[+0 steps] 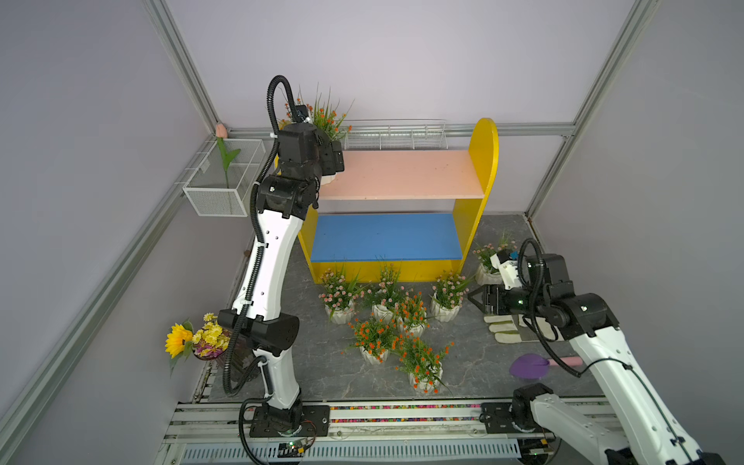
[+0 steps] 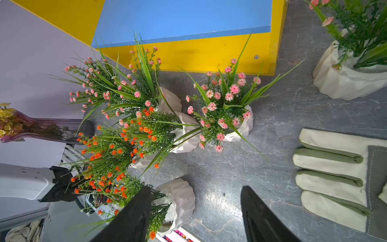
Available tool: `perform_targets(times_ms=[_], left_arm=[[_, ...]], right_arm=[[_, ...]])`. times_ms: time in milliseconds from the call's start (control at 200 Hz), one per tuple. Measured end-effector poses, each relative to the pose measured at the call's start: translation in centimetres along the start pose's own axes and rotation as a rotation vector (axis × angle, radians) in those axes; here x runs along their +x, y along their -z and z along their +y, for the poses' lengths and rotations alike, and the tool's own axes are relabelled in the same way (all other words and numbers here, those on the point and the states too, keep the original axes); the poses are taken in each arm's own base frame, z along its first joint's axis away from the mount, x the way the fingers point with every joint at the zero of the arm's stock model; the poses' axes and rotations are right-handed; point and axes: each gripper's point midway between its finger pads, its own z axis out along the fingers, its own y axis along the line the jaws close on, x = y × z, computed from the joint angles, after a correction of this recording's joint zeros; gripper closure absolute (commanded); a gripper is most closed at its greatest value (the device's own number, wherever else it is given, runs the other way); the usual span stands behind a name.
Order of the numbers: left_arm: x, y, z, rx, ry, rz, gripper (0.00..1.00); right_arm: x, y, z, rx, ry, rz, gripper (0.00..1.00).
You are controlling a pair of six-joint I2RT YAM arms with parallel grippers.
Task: Place the baby's breath potted plants on the rack by color
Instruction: Place the baby's breath potted plant on the rack.
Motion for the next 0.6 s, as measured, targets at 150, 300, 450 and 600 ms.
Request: perform_targets(times_ms=[150,300,450,600], left_arm=[[-0.3,0.2,0.0,0.006,0.004,-0.011,0.01],[-0.9,1.3,-0.1,0.021,0.008,-0.025,0.01],[-1.9,3.4,-0.4,0.046,0.010,-0.047,0.01],[-2.2,6.1,-1.5,0.083,-0.012,-0.067,0.01]], right_arm=[[0.2,0.0,-0.1,0.004,0.001,-0.002,0.27],[0.2,0.0,-0.2,0.010,0.002,-0.006,0.25],[0.2,-0.3,-0.5,0.015,-0.002,-0.007,0.23],[0.3,-0.6,-1.1,0.033,-0.014,-0.009,0.22]])
